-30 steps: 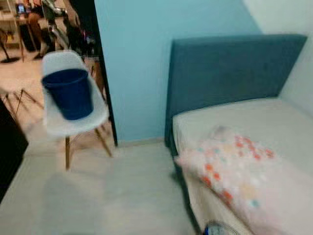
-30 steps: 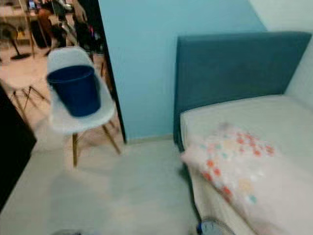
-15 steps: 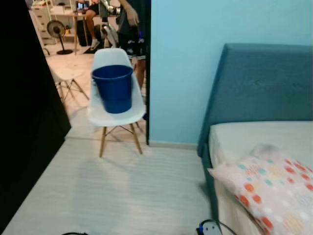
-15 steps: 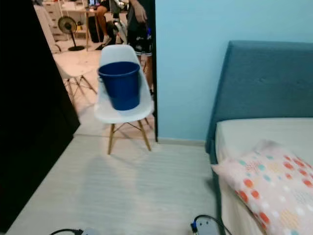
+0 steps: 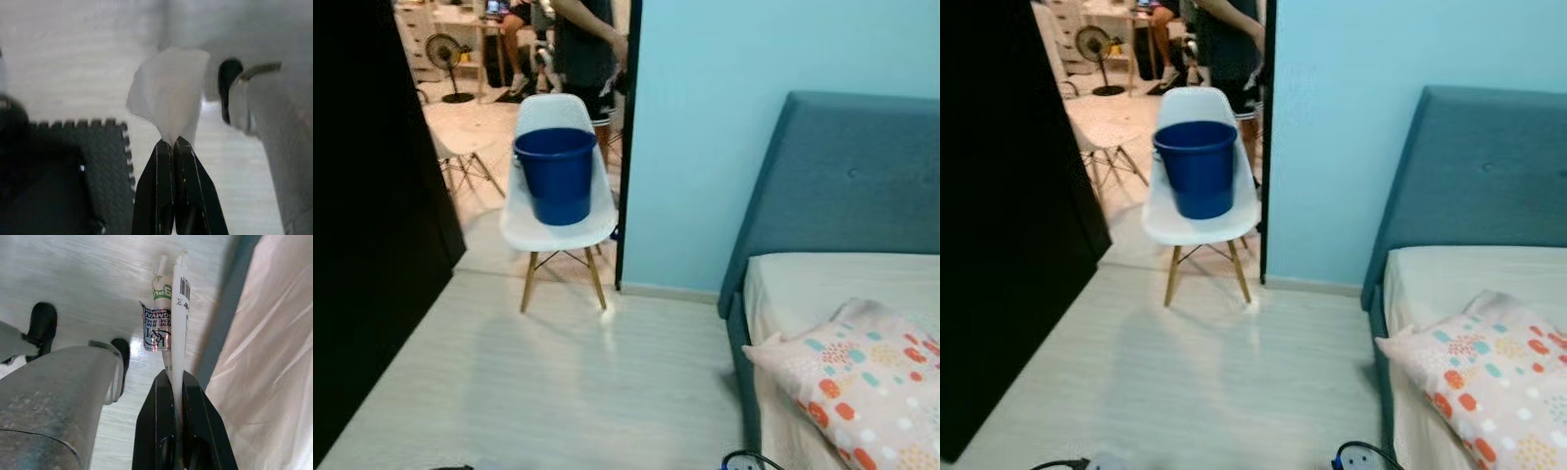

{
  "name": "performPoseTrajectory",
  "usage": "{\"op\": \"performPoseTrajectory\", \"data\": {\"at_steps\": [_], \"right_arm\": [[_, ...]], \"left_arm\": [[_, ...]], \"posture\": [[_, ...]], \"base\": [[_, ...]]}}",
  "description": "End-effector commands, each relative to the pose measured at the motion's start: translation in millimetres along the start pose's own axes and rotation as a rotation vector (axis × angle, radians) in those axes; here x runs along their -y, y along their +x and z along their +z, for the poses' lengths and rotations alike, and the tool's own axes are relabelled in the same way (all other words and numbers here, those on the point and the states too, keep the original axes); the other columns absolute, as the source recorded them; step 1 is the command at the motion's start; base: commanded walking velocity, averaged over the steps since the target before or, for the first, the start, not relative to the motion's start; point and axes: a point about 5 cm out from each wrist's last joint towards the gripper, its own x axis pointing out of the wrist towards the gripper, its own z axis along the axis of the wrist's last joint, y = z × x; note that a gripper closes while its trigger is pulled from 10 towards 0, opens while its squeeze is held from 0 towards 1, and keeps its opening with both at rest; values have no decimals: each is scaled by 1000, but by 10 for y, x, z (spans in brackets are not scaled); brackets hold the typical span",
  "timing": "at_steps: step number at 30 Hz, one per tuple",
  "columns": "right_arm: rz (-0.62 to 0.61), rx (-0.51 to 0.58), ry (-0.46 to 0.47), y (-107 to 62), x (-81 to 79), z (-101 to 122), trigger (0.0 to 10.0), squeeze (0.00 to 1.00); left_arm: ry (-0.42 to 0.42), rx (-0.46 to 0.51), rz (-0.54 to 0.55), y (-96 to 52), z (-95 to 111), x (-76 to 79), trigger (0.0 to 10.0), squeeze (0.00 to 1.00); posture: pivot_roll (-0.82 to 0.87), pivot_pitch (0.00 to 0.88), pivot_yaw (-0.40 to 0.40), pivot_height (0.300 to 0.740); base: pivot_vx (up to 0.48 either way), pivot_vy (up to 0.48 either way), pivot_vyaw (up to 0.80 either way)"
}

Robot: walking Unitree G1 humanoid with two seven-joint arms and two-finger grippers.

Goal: Clean up the room

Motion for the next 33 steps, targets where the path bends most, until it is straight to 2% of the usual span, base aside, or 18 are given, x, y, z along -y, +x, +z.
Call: {"op": "performPoseTrajectory", "data": {"at_steps": [1,3,5,6,7,8,10,14,15,17,19,22,24,26,27,28,32,33], "right_arm": [[-13,7,13,2,22,31,10000,0],[-27,48,34,7,66,140,10000,0],[-47,134,43,8,143,387,10000,0],[-47,134,43,8,143,387,10000,0],[-33,215,29,-1,161,637,10000,0],[-33,215,29,-1,161,637,10000,0],[31,384,-102,-67,112,1173,10000,0],[54,458,-166,-118,78,1403,10000,0],[63,523,-173,-171,50,1598,10000,0],[65,540,-174,-186,42,1646,10000,0],[88,637,-187,-278,-16,1896,10000,0],[117,690,-191,-334,-58,2022,10000,0],[241,800,-184,-471,-177,2265,10000,0],[347,882,-287,-608,-300,2445,10000,0],[347,882,-287,-608,-300,2445,10000,0],[374,908,-345,-663,-337,2510,10000,0],[425,966,-363,-773,-375,2639,10000,0],[441,1013,-344,-854,-379,2738,10000,0]], "left_arm": [[-28,39,12,3,75,-104,10000,0],[-54,67,22,4,134,-170,10000,0],[-94,140,39,6,329,-270,10000,0],[-94,140,39,6,329,-270,10000,0],[-103,213,49,4,557,-307,10000,0],[-103,213,49,4,557,-307,10000,0],[-119,361,70,-39,1023,-352,10000,0],[-130,419,80,-70,1201,-365,10000,0],[-148,467,81,-99,1320,-389,10000,0],[-153,480,80,-107,1350,-395,10000,0],[-156,577,80,-176,1556,-430,10000,0],[-136,633,85,-223,1671,-444,10000,0],[-110,722,121,-313,1852,-504,10000,0],[-138,804,180,-418,2011,-630,10000,0],[-138,804,180,-418,2011,-630,10000,0],[-159,851,201,-483,2103,-694,10000,0],[-172,943,226,-621,2284,-780,10000,0],[-154,1001,236,-717,2401,-806,10000,0]], "posture": [[-10,0,-47,740],[-12,0,-44,740],[-16,0,-42,740],[-16,0,-42,740],[-17,0,-42,740],[-17,0,-42,740],[-20,0,-45,740],[-19,0,-46,740],[-17,0,-49,740],[-17,0,-49,740],[-21,0,-47,740],[-17,0,-48,740],[-19,0,-44,740],[-22,0,-44,740],[-22,0,-44,740],[-21,0,-47,740],[-17,0,-52,740],[-17,0,-52,740]], "base": [[480,0,0],[480,0,0],[480,0,0],[480,0,0],[480,0,0],[480,0,0],[480,0,800],[480,0,800],[480,0,800],[480,0,800],[480,0,497],[480,0,154],[480,0,0],[480,0,0],[480,0,0],[480,0,0],[480,0,0],[480,0,0]]}}
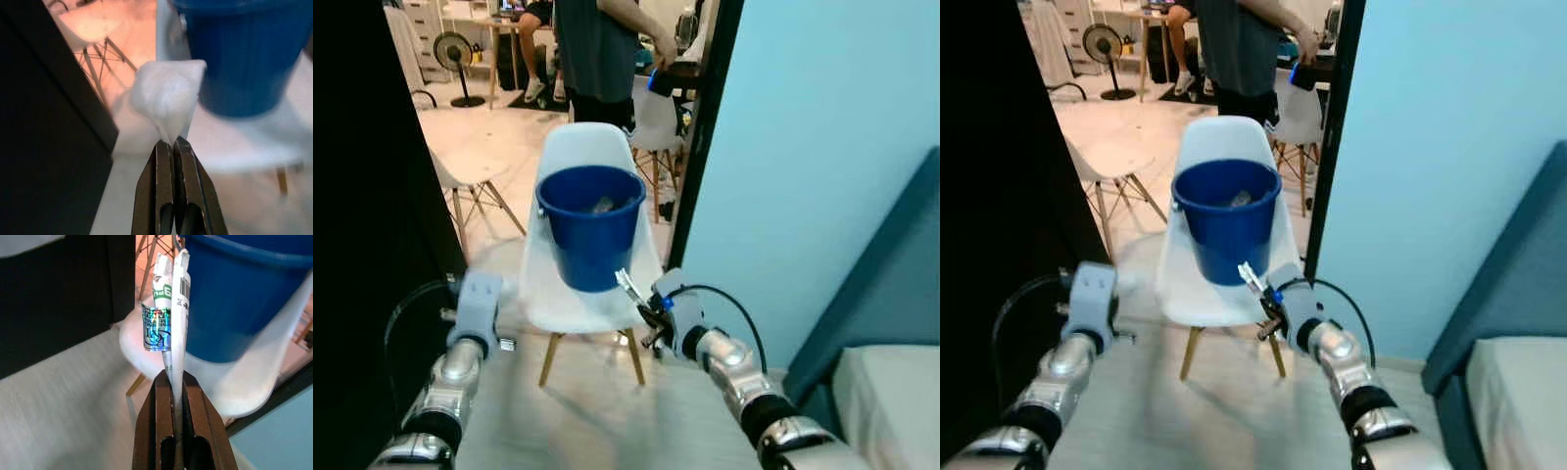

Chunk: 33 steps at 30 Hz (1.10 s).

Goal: Clean up the room

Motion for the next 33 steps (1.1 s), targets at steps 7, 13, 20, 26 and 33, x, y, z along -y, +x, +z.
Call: {"op": "performPoseTrajectory", "data": {"at_steps": [7,13,20,26,33], "right_arm": [[-46,182,7,124,122,493,10000,0],[-33,175,-15,126,120,500,10000,0],[-24,168,-35,138,95,510,10000,0],[-31,134,-22,144,97,476,10000,0],[-35,89,-64,165,67,437,10000,0]], "left_arm": [[-43,182,-58,85,422,79,10000,0],[-58,275,-146,83,645,261,10000,0],[-87,312,-260,44,753,483,10000,0],[-154,324,-391,-23,807,648,10000,0],[-199,302,-559,-127,828,839,10000,0]], "posture": [[-18,0,-55,740],[-16,0,-54,740],[-23,0,-45,740],[-19,0,-46,740],[-23,0,-40,740]], "base": [[480,0,0],[480,0,0],[480,0,0],[450,0,-523],[111,0,-377]]}}
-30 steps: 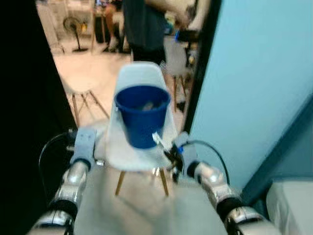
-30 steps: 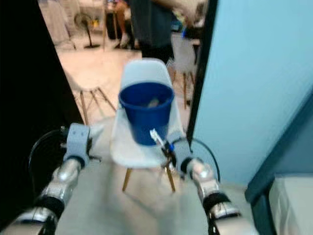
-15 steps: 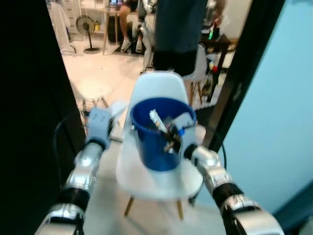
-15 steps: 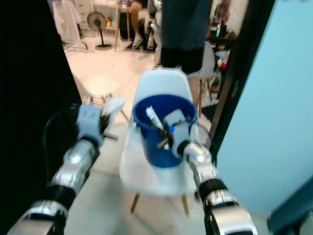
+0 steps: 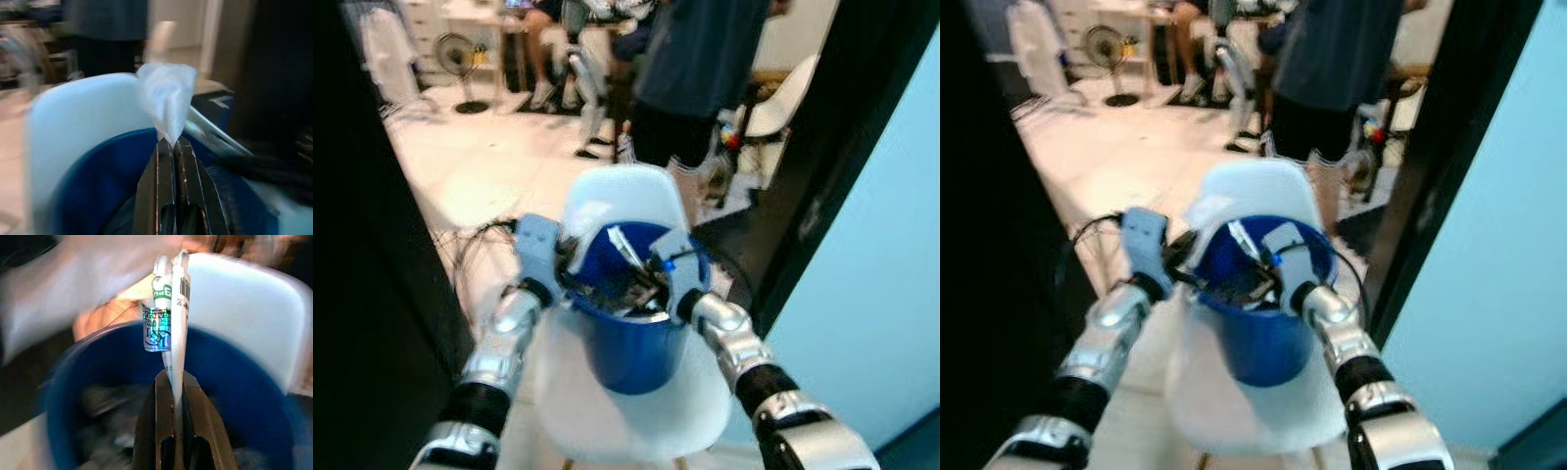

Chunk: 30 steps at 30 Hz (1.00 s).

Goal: Clean up the room

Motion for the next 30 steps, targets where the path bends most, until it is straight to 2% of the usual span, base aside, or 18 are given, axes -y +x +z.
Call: {"op": "performPoseTrajectory", "data": {"at_steps": [1,4,6,10,12,15,16,21,22,26,28,30], "right_arm": [[63,-70,-38,27,-169,-115,10000,0],[99,-116,-87,32,-267,-187,10000,0],[99,-116,-87,32,-267,-187,10000,0],[148,-163,-112,46,-416,-269,10000,0],[102,-241,-154,45,-406,-352,10000,0],[81,-275,-168,39,-386,-383,10000,47],[69,-293,-178,35,-372,-400,10000,569],[66,-304,-184,32,-366,-410,10000,569],[39,-306,-188,34,-338,-404,10000,1000],[-63,-283,-177,34,-223,-353,10000,1000],[-63,-283,-177,34,-223,-353,10000,1000],[-134,-266,-144,16,-127,-324,10000,1000]], "left_arm": [[-8,-41,7,-78,-76,-73,10000,0],[-3,-43,14,-79,-66,-110,10000,0],[-3,-43,14,-79,-66,-110,10000,0],[-4,-47,15,-87,-52,-134,10000,0],[-9,-50,7,-98,-52,-105,10000,0],[-12,-50,3,-100,-53,-88,10000,0],[-14,-50,1,-100,-53,-74,10000,0],[-19,-51,-4,-102,-47,-61,10000,0],[-24,-50,-9,-103,-40,-46,10000,0],[-38,-45,-23,-99,-27,-14,10000,0],[-38,-45,-23,-99,-27,-14,10000,0],[-48,-41,-47,-86,-17,26,10000,0]], "posture": [[-24,0,-41,740],[-23,0,-44,740],[-23,0,-44,740],[-21,0,-42,740],[-20,0,-42,740],[-20,0,-43,740],[-20,0,-43,740],[-20,0,-44,740],[-19,0,-48,740],[-22,0,-47,740],[-22,0,-47,740],[-28,0,-42,740]], "base": [[0,0,0],[0,0,0],[0,0,0],[0,0,0],[0,0,0],[0,0,0],[0,0,0],[0,0,0],[0,0,0],[0,0,0],[0,0,0],[0,0,0]]}}
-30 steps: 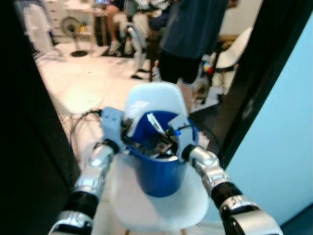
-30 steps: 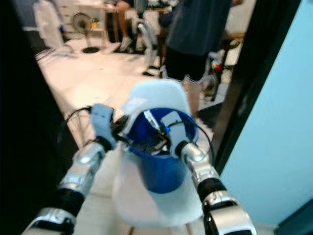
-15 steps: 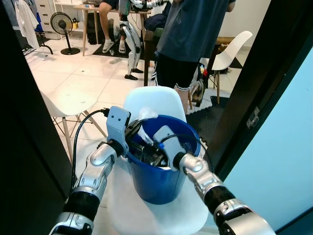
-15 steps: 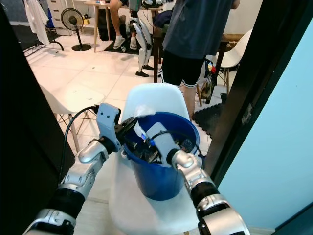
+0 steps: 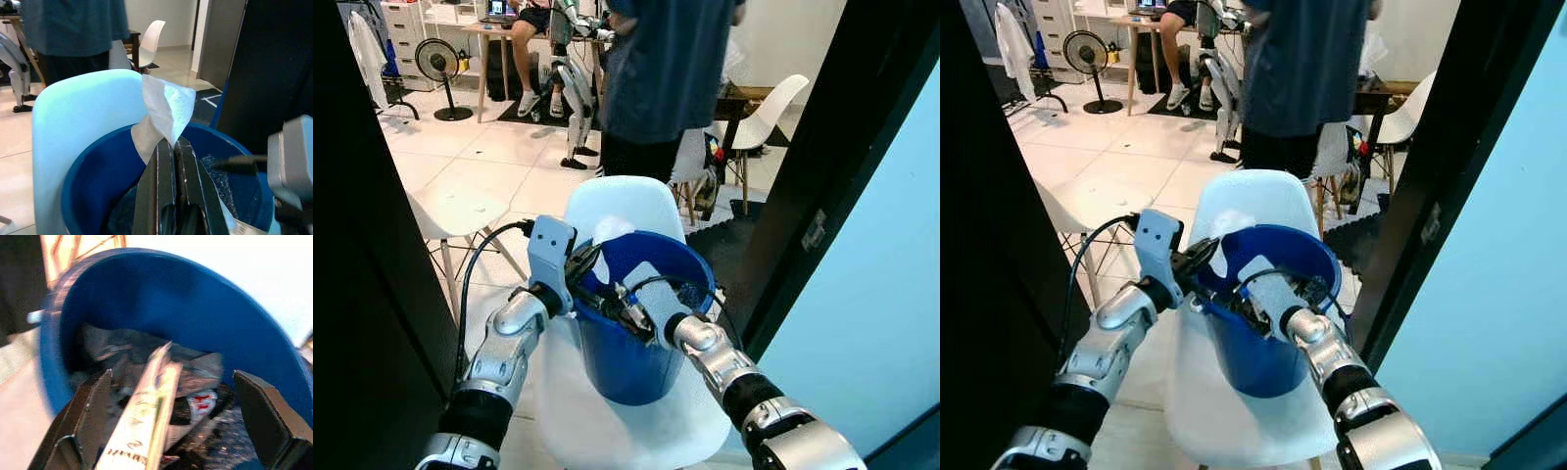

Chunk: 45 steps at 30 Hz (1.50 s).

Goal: Clean up the room

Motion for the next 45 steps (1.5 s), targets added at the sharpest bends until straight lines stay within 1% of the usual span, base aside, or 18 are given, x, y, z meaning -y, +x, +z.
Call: {"op": "performPoseTrajectory", "data": {"at_steps": [1,7,11,13,15,17,18,20,22,26,28,30,32,34,36,41,42,45], "right_arm": [[-54,-6,35,-11,102,-1,10000,1000],[-118,-22,90,-47,223,-51,10000,1000],[-120,-30,108,-54,235,-73,10000,1000],[-120,-34,128,-62,242,-93,10000,0],[-125,-36,147,-66,250,-101,10000,0],[-137,-24,238,-78,286,-110,10000,0],[-137,-24,238,-78,286,-110,10000,0],[-142,19,348,-94,337,-91,10000,0],[-144,42,396,-104,368,-78,10000,0],[-150,63,427,-115,399,-67,10000,0],[-205,98,490,-172,548,-73,10000,0],[-230,112,512,-203,616,-84,10000,0],[-230,112,512,-203,616,-84,10000,0],[-232,131,533,-235,656,-94,10000,0],[-222,137,538,-240,651,-95,10000,0],[-164,154,552,-241,559,-108,10000,0],[-149,145,548,-242,513,-136,10000,0],[-146,144,554,-246,499,-148,10000,0]], "left_arm": [[-21,-8,-26,-6,-24,61,10000,0],[-33,-9,-71,12,-7,135,10000,0],[-35,-12,-81,14,-5,149,10000,0],[-38,-16,-93,12,-5,164,10000,0],[-39,-18,-100,10,-5,172,10000,0],[-40,-23,-118,5,-12,193,10000,0],[-40,-23,-118,5,-12,193,10000,0],[-37,-31,-140,0,-25,219,10000,0],[-35,-35,-152,-1,-31,233,10000,0],[-34,-38,-162,-2,-36,244,10000,0],[-3,-49,-221,15,-57,309,10000,0],[29,-67,-273,26,-96,380,10000,0],[29,-67,-273,26,-96,380,10000,0],[86,-104,-347,52,-174,492,10000,0],[102,-115,-361,60,-194,514,10000,0],[191,-187,-307,87,-298,438,10000,0],[250,-228,-226,87,-354,338,10000,0],[278,-246,-157,84,-372,256,10000,0]], "posture": [[-28,0,-42,740],[-32,0,-40,740],[-34,0,-39,740],[-34,0,-39,740],[-34,0,-40,740],[-36,0,-39,740],[-36,0,-39,740],[-39,0,-36,740],[-40,0,-36,740],[-42,0,-35,740],[-48,0,-32,740],[-56,0,-27,740],[-56,0,-27,740],[-68,0,-18,740],[-68,0,-18,740],[-74,0,-11,740],[-73,0,-9,740],[-72,0,-9,740]], "base": [[0,0,0],[0,0,0],[0,0,0],[0,0,0],[0,0,0],[0,0,-641],[0,0,-750],[0,0,-753],[0,0,-750],[0,0,-750],[0,0,-750],[0,0,-750],[0,0,-750],[0,0,-750],[0,0,-750],[0,0,-295],[0,0,0],[0,0,0]]}}
